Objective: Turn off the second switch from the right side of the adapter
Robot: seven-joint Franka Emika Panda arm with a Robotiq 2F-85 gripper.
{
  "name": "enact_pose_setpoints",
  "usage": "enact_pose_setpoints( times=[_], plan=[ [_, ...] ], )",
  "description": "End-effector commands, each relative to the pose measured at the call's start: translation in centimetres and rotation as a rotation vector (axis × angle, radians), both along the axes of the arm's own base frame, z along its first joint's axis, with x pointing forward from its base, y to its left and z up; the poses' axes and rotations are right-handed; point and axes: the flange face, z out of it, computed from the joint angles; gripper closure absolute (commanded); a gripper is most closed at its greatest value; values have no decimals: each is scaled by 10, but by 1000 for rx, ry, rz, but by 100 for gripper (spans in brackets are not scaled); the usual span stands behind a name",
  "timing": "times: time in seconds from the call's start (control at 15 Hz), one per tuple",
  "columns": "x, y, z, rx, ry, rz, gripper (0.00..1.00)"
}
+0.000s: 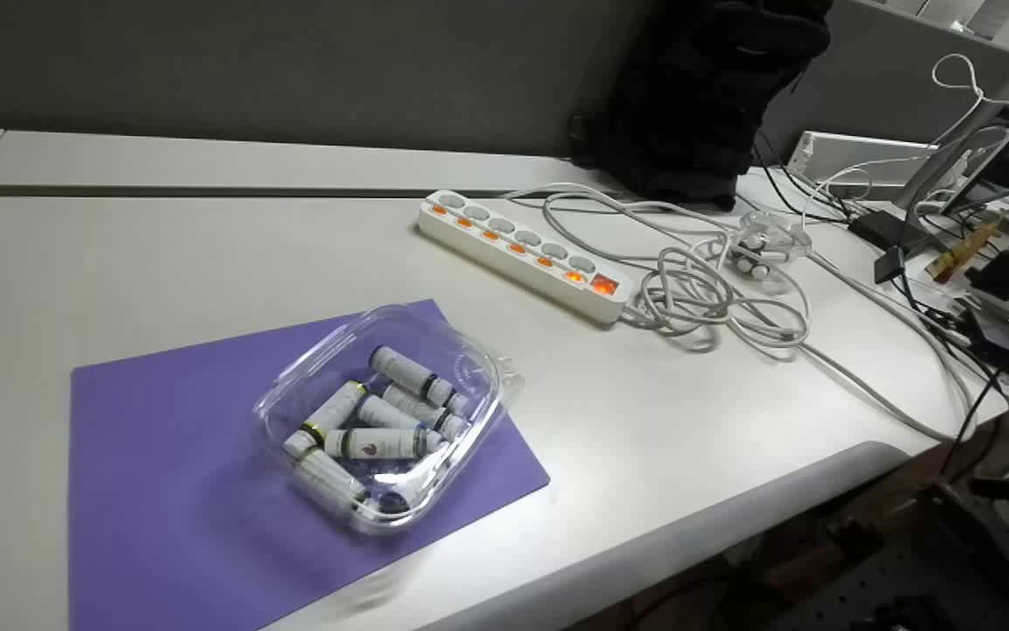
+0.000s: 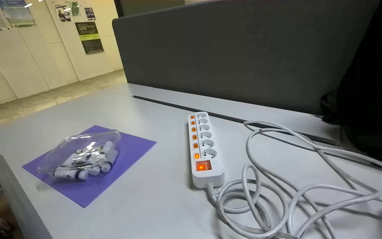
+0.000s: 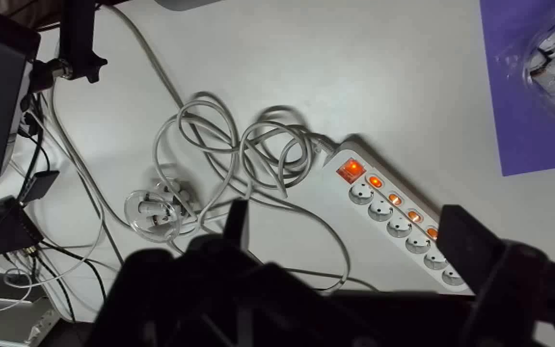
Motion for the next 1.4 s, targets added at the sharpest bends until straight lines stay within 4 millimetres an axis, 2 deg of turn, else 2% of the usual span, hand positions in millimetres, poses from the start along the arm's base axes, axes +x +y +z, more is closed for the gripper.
enact_pose_setpoints(
  times=[0.0, 0.8, 1.07, 1.33],
  plan=[
    [0, 0, 1, 0, 0, 0, 0],
    [0, 2, 0, -3, -36, -14, 0],
    [13, -7, -19, 41, -138, -83, 0],
    [34, -28, -48, 69, -188, -162, 0]
  ],
)
